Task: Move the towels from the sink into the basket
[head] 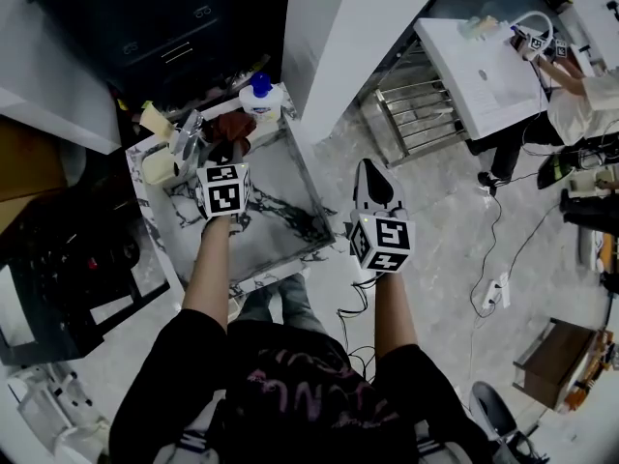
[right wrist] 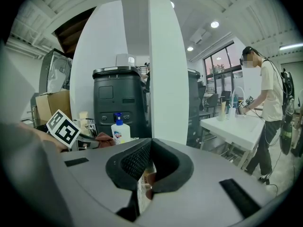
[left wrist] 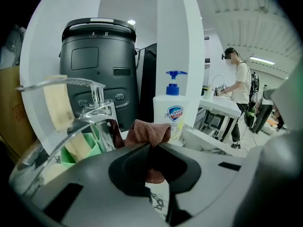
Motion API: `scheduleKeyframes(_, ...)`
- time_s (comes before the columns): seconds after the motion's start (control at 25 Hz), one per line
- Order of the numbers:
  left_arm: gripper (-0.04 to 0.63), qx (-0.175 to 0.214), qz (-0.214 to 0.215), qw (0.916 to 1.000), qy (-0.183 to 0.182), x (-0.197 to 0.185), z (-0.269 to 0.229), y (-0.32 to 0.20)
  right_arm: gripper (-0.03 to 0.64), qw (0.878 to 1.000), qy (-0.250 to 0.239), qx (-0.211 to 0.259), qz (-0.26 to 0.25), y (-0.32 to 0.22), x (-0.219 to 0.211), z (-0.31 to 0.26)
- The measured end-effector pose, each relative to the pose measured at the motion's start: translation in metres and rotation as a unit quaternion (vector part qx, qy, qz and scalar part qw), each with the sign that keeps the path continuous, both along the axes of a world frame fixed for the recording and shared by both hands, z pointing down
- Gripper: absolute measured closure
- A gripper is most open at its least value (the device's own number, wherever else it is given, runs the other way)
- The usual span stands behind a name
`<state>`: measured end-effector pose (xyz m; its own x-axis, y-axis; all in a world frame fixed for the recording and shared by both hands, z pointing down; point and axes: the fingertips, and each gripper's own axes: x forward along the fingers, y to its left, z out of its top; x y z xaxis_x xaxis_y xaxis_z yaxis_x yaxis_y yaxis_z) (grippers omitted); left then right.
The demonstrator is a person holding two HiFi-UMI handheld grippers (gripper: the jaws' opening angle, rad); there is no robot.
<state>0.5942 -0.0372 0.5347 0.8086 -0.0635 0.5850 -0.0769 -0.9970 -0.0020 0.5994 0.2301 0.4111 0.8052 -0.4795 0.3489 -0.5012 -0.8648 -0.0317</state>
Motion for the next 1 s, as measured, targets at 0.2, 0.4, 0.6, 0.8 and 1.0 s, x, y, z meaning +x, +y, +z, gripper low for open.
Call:
scheduleKeyframes(0.2, 0.557, 0.006, 0.014, 0.9996, 0.026, -0.017, -0.026, 0.012, 0.601, 1.0, 0.006, 0.008, -0.004, 0.001, -0.011, -0.006)
scheduleKeyframes(0.4, 0.557, 0.012, 0.025, 0.9979, 0.058, -0.037, -0.064, 0.023, 0.601, 1.0, 0.015, 0.02, -0.01, 0.002, -0.022, -0.018)
scheduleKeyframes(0.6, 0.557, 0.007, 0.047, 0.995, 0.088, -0.059, -0.101, 0.033, 0.601, 0.999, 0.028, 0.029, -0.017, 0.001, -0.031, -0.032)
scheduleKeyframes(0.8, 0.557, 0.005, 0.064, 0.9914, 0.114, -0.078, -0.136, 0.043, 0.601, 0.998, 0.041, 0.039, -0.022, 0.004, -0.036, -0.043)
scheduleKeyframes(1.0, 0.557, 0.011, 0.071, 0.9871, 0.143, -0.094, -0.171, 0.049, 0.601, 0.997, 0.052, 0.047, -0.03, 0.004, -0.039, -0.057)
